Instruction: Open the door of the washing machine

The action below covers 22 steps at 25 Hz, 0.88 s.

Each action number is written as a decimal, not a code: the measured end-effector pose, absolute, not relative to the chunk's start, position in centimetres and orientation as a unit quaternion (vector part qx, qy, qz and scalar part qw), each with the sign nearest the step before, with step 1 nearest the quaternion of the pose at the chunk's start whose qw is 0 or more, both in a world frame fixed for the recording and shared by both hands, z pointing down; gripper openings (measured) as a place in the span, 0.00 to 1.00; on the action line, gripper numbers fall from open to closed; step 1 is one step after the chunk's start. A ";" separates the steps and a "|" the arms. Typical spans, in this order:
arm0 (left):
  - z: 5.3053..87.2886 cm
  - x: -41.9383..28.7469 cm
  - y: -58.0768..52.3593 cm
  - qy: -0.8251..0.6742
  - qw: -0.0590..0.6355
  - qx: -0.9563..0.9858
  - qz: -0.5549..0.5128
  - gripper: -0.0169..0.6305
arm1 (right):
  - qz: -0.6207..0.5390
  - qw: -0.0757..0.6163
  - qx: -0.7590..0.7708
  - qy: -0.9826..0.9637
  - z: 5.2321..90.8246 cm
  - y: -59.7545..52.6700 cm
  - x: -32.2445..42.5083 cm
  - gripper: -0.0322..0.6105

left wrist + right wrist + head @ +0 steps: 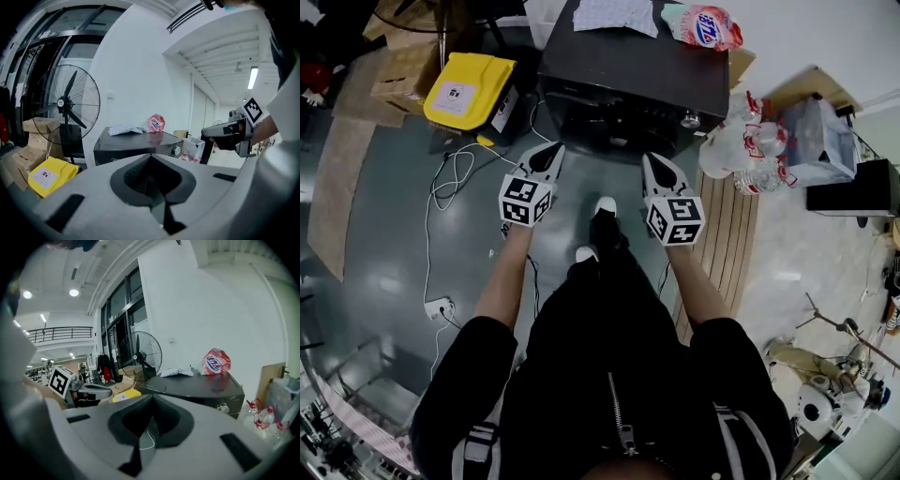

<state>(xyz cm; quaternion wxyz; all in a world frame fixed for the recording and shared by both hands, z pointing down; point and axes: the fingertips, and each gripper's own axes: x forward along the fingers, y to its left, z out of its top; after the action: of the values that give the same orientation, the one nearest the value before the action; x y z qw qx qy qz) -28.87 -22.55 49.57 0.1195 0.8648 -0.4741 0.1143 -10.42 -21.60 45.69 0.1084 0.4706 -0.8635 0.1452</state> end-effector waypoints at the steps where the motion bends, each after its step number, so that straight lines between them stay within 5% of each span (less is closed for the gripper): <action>1: 50.1 -28.8 -23.4 -0.471 0.120 0.866 0.119 0.03 | 0.148 0.107 0.475 -0.861 46.0 -22.2 -10.2 0.06; 18: 62.1 -30.8 -37.8 -0.423 0.181 0.867 0.192 0.04 | 0.163 0.131 0.472 -0.856 51.8 -37.5 -13.0 0.06; 22: 66.7 -31.2 -38.8 -0.383 0.188 0.871 0.242 0.14 | 0.169 0.147 0.465 -0.856 54.0 -39.3 -13.2 0.06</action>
<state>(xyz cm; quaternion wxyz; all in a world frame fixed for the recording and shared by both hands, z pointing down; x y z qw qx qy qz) -31.18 -38.78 66.72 0.1877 0.8714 -0.3832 0.2421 -13.22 -39.35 54.01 0.1472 0.4651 -0.8564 0.1690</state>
